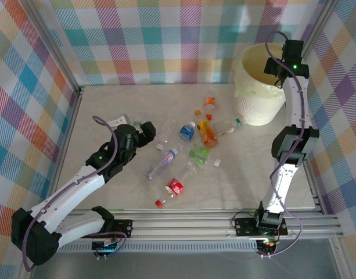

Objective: Put the plastic bottles in the bin

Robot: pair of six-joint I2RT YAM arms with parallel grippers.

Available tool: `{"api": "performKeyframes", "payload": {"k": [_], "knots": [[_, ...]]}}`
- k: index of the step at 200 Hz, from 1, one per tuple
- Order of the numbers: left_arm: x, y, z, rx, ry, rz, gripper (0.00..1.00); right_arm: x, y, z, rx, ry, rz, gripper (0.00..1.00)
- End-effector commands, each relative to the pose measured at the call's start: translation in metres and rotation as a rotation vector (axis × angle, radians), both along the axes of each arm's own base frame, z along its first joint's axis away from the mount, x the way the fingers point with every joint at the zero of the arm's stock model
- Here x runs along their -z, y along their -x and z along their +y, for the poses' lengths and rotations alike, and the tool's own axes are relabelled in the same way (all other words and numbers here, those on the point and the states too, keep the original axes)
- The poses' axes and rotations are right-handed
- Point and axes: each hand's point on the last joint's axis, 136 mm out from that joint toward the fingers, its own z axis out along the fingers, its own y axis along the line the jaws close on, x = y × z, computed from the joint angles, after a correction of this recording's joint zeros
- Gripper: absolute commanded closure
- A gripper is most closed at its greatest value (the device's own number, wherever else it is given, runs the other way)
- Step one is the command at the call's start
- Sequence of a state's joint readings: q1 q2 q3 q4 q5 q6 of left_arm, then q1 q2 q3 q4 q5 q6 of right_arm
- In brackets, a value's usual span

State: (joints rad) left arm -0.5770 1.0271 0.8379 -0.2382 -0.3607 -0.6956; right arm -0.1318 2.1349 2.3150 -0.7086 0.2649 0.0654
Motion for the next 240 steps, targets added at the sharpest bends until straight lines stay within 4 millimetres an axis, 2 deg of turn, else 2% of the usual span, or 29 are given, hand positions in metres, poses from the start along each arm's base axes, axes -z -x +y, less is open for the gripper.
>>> {"api": "performKeyframes", "payload": {"k": [1, 37, 49, 92, 137, 155, 189, 221, 226, 240], "knots": [[0.008, 0.002, 0.008, -0.030, -0.016, 0.021, 0.00, -0.051, 0.018, 0.004, -0.024, 0.020, -0.103, 0.14], [0.011, 0.002, 0.009, -0.030, -0.024, 0.029, 0.00, -0.069, 0.033, 0.019, -0.089, -0.006, -0.171, 0.08], [0.013, 0.002, 0.008, -0.026, -0.026, 0.034, 0.00, -0.074, 0.039, 0.023, -0.098, -0.019, -0.187, 0.00], [0.019, -0.001, 0.001, 0.003, -0.034, 0.054, 0.00, -0.088, 0.067, 0.051, -0.197, -0.124, -0.255, 0.00], [0.027, -0.002, -0.004, 0.022, -0.037, 0.084, 0.00, -0.098, 0.112, 0.082, -0.301, -0.237, -0.383, 0.00], [0.030, -0.001, -0.005, 0.027, -0.038, 0.092, 0.00, -0.091, 0.133, 0.089, -0.303, -0.272, -0.426, 0.00], [0.036, -0.002, -0.011, 0.056, -0.044, 0.115, 0.00, -0.066, 0.168, 0.107, -0.312, -0.409, -0.427, 0.00], [0.047, 0.002, -0.023, 0.107, -0.038, 0.154, 0.00, -0.021, 0.192, 0.117, -0.238, -0.605, -0.357, 0.00], [0.056, 0.008, -0.023, 0.120, -0.055, 0.190, 0.00, -0.014, 0.195, 0.118, -0.229, -0.630, -0.345, 0.00], [0.064, 0.014, -0.028, 0.146, -0.069, 0.219, 0.00, 0.007, 0.200, 0.122, -0.212, -0.687, -0.294, 0.00]]}}
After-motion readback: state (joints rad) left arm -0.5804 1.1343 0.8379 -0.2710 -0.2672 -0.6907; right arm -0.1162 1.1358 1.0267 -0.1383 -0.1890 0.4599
